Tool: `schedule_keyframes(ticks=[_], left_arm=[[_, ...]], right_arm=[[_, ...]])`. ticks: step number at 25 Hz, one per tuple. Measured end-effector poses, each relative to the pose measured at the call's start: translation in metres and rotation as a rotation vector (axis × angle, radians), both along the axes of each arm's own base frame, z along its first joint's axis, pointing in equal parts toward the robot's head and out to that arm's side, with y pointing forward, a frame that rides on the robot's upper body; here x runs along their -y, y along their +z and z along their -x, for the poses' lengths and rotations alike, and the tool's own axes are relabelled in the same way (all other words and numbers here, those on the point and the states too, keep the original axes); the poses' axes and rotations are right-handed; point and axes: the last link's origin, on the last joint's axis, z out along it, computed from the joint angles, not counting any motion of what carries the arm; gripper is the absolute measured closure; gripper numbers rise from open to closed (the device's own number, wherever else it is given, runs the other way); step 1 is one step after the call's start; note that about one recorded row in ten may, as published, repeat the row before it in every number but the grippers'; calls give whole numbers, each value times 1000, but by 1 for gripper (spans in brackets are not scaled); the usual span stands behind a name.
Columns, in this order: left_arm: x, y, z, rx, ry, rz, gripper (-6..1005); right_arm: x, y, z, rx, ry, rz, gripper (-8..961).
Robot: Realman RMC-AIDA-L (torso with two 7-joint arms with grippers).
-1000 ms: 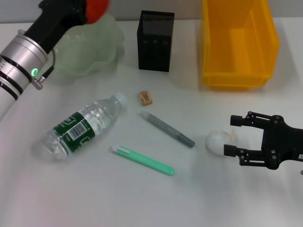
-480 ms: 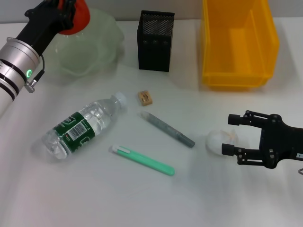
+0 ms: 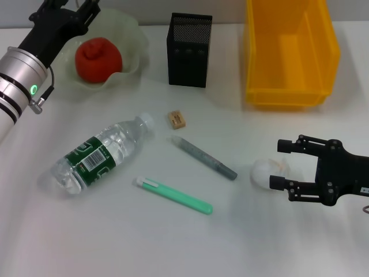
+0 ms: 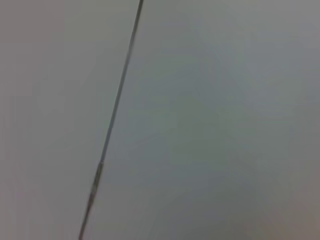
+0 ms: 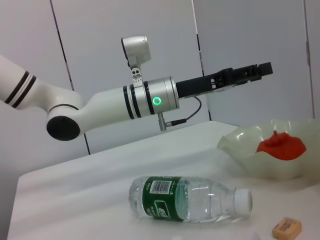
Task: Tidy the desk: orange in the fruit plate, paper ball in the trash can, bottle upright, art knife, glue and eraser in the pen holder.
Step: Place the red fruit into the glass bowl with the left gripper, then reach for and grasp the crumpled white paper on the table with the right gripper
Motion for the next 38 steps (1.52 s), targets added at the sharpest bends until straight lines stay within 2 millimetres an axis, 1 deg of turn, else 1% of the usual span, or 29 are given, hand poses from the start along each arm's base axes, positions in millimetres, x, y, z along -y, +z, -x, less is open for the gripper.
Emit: schedule_keyframes(ticks=[3,5,6,7,8,9,10,11,12,13,14,16,17,18,19,20,23,25,27,31,32,33,34,35,37,38], left_arm=[[5,0,-1,69,-22,49,308],[14,2,-2,102,-70,94,272],[14,2,-2,102,-70,94,254],[24,4,-5,116,-138,152,236],[38,11,-10,116,-244,241,218],[38,11,-10,116,-244,241,201],[43,13,-11,115,-279,275,183],[53,17,-13,106,-344,340,165],[58,18,-13,101,-375,376,165],[68,21,-13,90,-425,441,165],[68,21,-13,90,-425,441,165],[89,25,-8,35,-517,585,165],[97,26,-4,6,-536,630,165],[101,26,-1,-12,-544,657,165],[101,26,-1,-12,-544,657,165],[108,24,6,-50,-544,699,165],[114,23,13,-99,-548,744,165],[114,23,13,-99,-548,744,165],[121,18,17,-181,-581,790,165],[124,12,15,-221,-618,793,165],[124,11,14,-223,-626,790,165],[124,11,13,-224,-634,787,166],[125,10,12,-224,-641,785,166],[125,9,11,-223,-645,785,166],[125,9,11,-224,-648,784,166],[125,8,10,-226,-653,782,166]], right_arm=[[0,0,0,1,2,-1,154],[0,0,0,2,4,-2,154],[0,0,0,2,6,-3,154],[0,0,0,3,7,-4,153],[-1,0,1,2,9,-6,153],[-1,0,1,2,9,-6,153],[-1,0,1,1,8,-8,152],[-2,1,2,-2,9,-13,152],[-3,1,2,-4,10,-16,152],[-6,2,4,-6,14,-20,152],[-6,2,4,-6,14,-20,152],[-8,2,5,-6,17,-23,153],[-10,1,6,-7,19,-25,153],[-12,1,8,-8,20,-29,153],[-12,1,8,-8,20,-29,153],[-13,1,8,-8,22,-30,153],[-17,1,12,-8,32,-29,153],[-18,1,13,-9,33,-28,152],[-19,2,14,-14,31,-27,152],[-28,11,23,-34,7,-3,152],[-31,15,26,-38,6,9,152],[-36,25,38,-41,22,39,152],[-36,25,38,-41,22,39,152],[-39,30,42,-41,27,50,152],[-49,44,56,-22,34,70,151],[-59,55,68,18,18,91,151]])
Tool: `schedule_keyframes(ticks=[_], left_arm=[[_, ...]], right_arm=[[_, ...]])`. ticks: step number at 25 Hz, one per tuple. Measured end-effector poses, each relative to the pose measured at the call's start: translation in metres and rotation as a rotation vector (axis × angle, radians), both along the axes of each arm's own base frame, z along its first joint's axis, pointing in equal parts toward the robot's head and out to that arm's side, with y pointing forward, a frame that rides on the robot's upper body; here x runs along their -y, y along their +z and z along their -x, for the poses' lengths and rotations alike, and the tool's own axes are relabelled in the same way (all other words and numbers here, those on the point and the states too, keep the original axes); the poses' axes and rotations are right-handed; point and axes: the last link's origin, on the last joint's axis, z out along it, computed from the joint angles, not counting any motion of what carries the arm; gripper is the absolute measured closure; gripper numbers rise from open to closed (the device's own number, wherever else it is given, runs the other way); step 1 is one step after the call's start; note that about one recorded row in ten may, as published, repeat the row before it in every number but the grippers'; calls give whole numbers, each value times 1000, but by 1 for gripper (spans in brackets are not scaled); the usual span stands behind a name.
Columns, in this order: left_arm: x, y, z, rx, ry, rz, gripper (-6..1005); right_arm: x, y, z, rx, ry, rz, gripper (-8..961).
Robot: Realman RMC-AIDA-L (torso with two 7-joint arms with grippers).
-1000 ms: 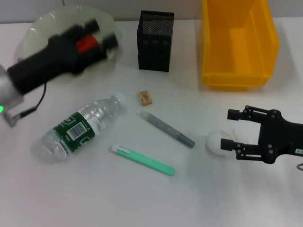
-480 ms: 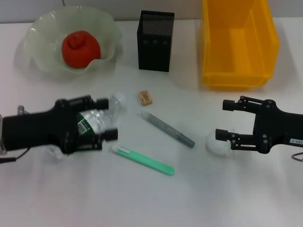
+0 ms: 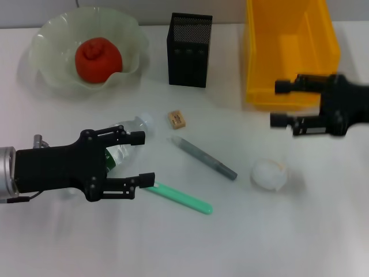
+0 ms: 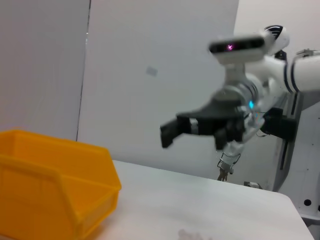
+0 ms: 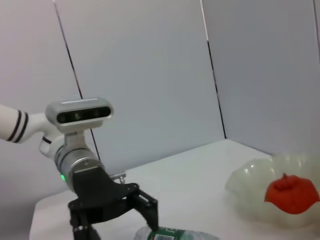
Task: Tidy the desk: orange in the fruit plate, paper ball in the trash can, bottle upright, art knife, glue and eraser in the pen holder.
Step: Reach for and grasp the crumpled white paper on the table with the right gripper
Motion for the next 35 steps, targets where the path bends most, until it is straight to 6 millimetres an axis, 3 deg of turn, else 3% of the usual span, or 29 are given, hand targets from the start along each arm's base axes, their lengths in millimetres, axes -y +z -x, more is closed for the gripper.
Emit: schedule_keyframes(ticks=[7,14,20,25,35], left_arm=[[2,-4,-2,3,-25,-13,166],[0,-1,-2,11,-15,-25,166],[-2,1,-2,10,-10,-26,166],[-4,2,-2,10,-7,-26,166],[-5,2,-1,1,-1,-23,166]], right_arm=[[-31,15,31,204,-58,92,152],[-50,-3,46,489,-70,169,152],[-50,-41,46,726,-10,205,153],[-48,-60,46,804,36,199,152],[-42,-71,47,838,78,233,153]])
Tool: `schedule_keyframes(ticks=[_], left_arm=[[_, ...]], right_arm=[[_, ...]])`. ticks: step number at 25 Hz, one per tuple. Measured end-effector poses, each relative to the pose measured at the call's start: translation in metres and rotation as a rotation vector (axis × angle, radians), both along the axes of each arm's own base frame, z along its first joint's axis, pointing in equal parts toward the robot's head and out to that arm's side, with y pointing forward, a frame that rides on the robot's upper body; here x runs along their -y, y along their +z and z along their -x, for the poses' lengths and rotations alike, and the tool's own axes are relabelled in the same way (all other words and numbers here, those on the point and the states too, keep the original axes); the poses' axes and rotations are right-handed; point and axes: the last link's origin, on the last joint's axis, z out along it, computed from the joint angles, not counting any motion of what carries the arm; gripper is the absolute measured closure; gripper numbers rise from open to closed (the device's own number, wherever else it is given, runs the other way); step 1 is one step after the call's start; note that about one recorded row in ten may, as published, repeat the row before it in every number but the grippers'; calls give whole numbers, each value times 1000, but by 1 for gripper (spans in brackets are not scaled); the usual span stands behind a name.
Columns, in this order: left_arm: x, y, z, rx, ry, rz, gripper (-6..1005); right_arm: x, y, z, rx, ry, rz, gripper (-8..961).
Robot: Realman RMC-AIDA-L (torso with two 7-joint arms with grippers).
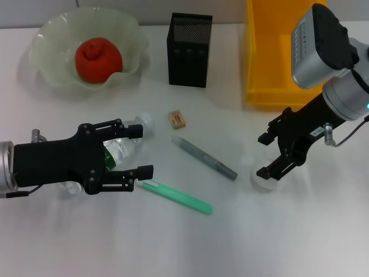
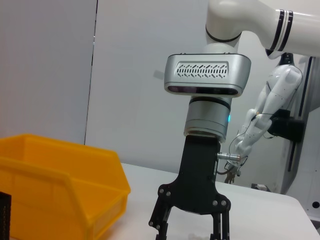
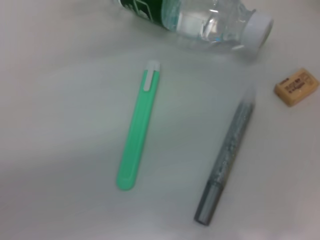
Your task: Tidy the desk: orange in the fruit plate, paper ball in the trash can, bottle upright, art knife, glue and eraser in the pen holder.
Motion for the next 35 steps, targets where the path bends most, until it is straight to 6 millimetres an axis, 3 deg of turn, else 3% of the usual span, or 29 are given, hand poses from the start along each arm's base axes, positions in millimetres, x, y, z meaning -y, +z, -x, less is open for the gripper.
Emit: schedule_keyframes(ticks=[17,27,35], left_arm=[[-1,-1,-1,1,-2,1,167],[-1,-1,-2,3,-6,0,167],[-3,1,-4,8,-13,-13,167]], right_arm=[[10,-6,-10,24,-38,49,156],[11,-6,-17,24,-46,25,212],[13,-2,-20,-6,-53,5,499]])
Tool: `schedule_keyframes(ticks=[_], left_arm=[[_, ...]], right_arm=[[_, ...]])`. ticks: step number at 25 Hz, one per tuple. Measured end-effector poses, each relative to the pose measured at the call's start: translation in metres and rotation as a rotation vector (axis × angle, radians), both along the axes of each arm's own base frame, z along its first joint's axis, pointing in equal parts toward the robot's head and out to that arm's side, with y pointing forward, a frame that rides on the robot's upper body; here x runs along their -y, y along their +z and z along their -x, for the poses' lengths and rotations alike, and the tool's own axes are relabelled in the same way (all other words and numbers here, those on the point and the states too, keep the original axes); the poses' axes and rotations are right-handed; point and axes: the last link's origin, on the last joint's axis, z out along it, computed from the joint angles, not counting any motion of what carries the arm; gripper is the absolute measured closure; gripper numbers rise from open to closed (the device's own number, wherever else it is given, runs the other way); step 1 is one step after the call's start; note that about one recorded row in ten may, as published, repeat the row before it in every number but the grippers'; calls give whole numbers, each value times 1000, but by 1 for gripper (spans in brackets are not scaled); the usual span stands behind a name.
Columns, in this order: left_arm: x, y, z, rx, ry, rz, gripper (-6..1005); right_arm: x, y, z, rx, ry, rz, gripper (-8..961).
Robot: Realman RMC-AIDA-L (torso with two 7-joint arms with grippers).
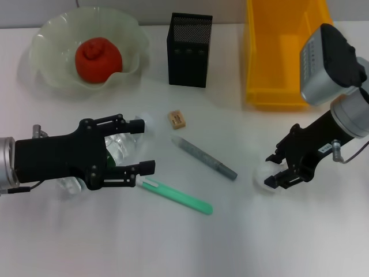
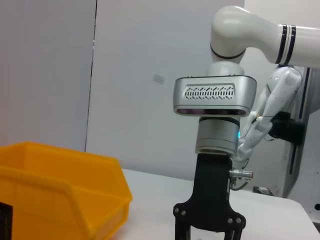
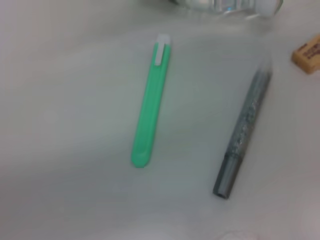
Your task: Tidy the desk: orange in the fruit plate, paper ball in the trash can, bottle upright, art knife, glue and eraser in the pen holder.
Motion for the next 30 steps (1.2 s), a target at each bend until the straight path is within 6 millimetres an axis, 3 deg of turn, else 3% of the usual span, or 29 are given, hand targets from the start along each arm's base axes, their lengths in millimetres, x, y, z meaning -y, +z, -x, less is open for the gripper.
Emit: schedule_keyframes(ticks=[4,6,11,19,25,30], left_arm=[[-1,2,0,3,1,-7,167],[-2,2,0,5,1,-10,167],[-4,5,-1,10,0,-22,168],[-7,7,-3,29,8,-49,168],[-7,6,-4,34,4,-50,168],[-7,5,-5,33,0,-48,168]], right_arm=[[0,10,1,-80,-8,-43,500],[1,26,5,-224,-17,-104,501],[9,40,-1,-445,-3,-188,503],[30,34,-28,-774,40,-321,504],[28,58,-46,-906,33,-539,505],[12,78,-61,-902,-5,-737,505]])
